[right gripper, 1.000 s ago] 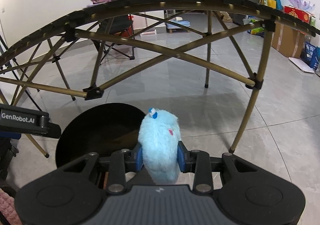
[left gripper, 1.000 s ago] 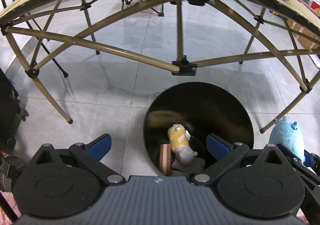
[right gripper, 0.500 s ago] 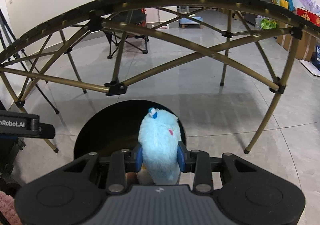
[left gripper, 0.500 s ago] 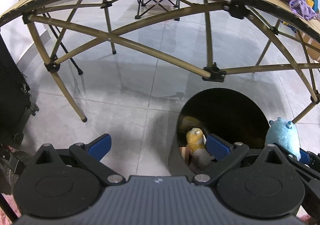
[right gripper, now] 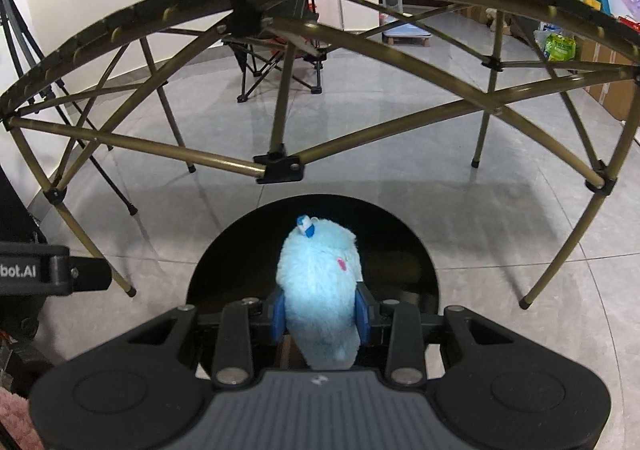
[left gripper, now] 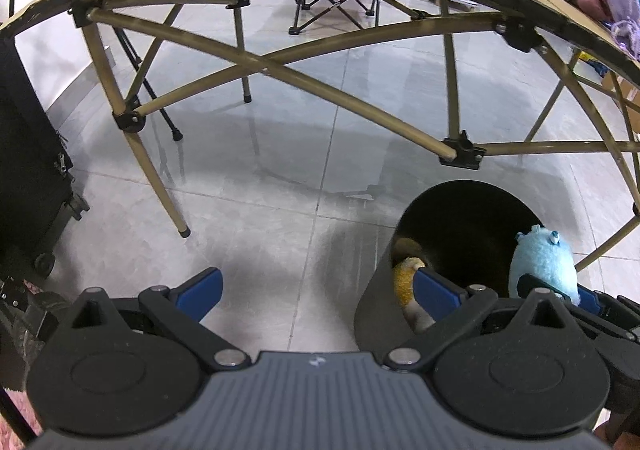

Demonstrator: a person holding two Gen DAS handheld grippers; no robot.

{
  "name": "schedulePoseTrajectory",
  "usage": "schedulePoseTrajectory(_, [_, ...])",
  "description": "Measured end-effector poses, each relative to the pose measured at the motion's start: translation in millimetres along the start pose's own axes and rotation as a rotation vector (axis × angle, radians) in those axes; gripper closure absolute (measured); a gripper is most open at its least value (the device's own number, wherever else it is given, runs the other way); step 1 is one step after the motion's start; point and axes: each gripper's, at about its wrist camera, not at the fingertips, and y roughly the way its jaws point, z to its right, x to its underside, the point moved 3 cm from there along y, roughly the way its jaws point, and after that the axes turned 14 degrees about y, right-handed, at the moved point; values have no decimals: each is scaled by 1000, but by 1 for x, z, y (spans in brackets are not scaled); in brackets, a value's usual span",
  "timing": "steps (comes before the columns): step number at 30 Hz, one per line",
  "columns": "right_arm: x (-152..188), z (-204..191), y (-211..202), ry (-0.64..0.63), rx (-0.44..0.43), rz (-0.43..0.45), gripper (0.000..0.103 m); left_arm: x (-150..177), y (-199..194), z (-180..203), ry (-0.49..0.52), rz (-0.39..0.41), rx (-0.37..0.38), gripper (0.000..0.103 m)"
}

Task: Collect trash
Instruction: 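Move the right tool over the bin and open it to drop the plush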

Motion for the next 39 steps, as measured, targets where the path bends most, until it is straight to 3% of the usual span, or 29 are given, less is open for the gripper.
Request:
schedulePoseTrajectory(26, [4, -13, 37, 31, 42, -103, 67, 9, 12, -21, -30, -51, -19, 0])
schedulePoseTrajectory(28, [3, -12, 37, 43, 46, -103, 58, 9, 12, -21, -33, -52, -19, 0])
schedulePoseTrajectory(30, [2, -10, 37, 71, 43, -105, 25, 10, 12, -22, -38, -56, -21, 0])
schedulePoseTrajectory(32, [1, -9, 36, 85, 48, -104, 6, 10, 13, -24, -41, -57, -21, 0])
schedulePoseTrajectory(35, [1, -9, 34, 73, 55, -91, 0, 12, 12, -25, -43, -57, -25, 0])
schedulePoseTrajectory(39, [2, -8, 34, 68, 62, -96, 0, 13, 10, -27, -45, -53, -26, 0])
